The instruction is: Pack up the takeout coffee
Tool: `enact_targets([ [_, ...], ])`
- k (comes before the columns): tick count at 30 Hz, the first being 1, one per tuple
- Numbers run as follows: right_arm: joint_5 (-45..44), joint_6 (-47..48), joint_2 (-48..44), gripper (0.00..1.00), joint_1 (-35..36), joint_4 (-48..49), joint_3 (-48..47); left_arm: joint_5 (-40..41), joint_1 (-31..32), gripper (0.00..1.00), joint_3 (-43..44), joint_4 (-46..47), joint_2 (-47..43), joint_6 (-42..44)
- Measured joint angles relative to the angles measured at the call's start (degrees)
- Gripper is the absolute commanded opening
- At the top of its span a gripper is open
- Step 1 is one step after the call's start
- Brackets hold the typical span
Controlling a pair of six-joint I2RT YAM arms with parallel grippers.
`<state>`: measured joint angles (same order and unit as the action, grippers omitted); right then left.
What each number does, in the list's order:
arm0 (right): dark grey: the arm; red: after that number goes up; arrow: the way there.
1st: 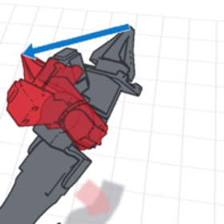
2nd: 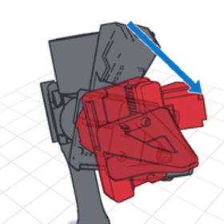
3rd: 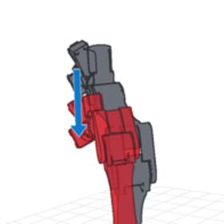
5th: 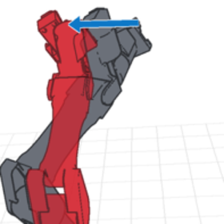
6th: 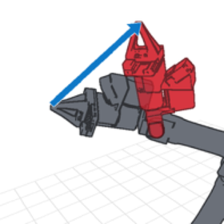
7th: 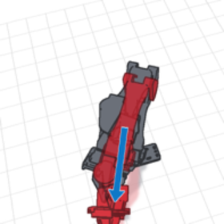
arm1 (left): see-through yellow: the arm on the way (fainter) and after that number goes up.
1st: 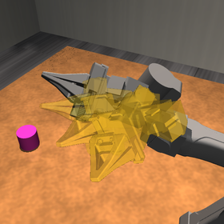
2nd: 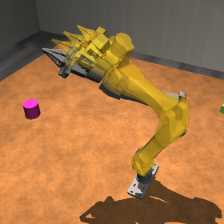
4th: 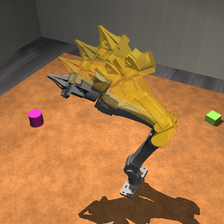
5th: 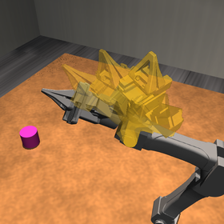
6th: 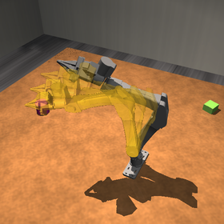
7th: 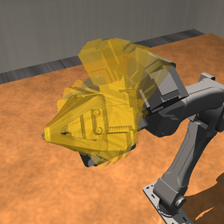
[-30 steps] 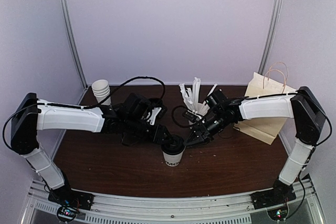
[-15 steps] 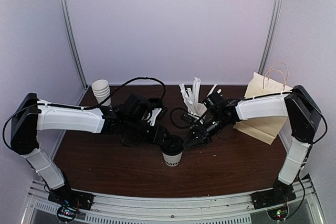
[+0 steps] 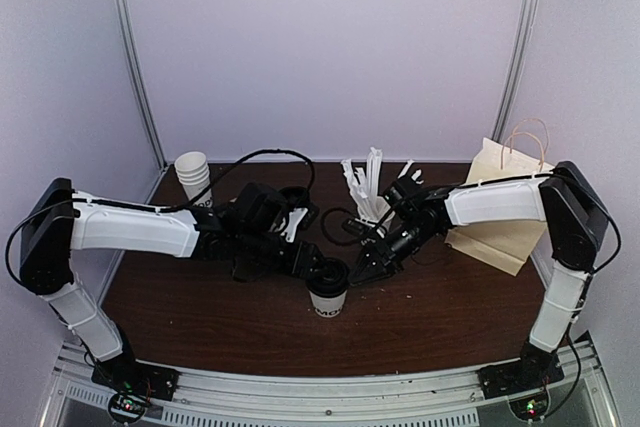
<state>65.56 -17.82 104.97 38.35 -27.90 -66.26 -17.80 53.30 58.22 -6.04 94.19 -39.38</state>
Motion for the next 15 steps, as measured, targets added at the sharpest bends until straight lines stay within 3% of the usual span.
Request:
enact_targets([
  [6, 2.1, 0.9, 2.3, 0.15, -0.2, -1.9, -1.5, 0.0, 0.0, 0.51, -2.7, 4.6, -0.2, 0.0],
  [15, -0.3, 5.9, 1.6, 0.32, 0.5, -6.3, -4.0, 1.7, 0.2, 0.62, -4.3, 6.4, -2.0, 3.7],
])
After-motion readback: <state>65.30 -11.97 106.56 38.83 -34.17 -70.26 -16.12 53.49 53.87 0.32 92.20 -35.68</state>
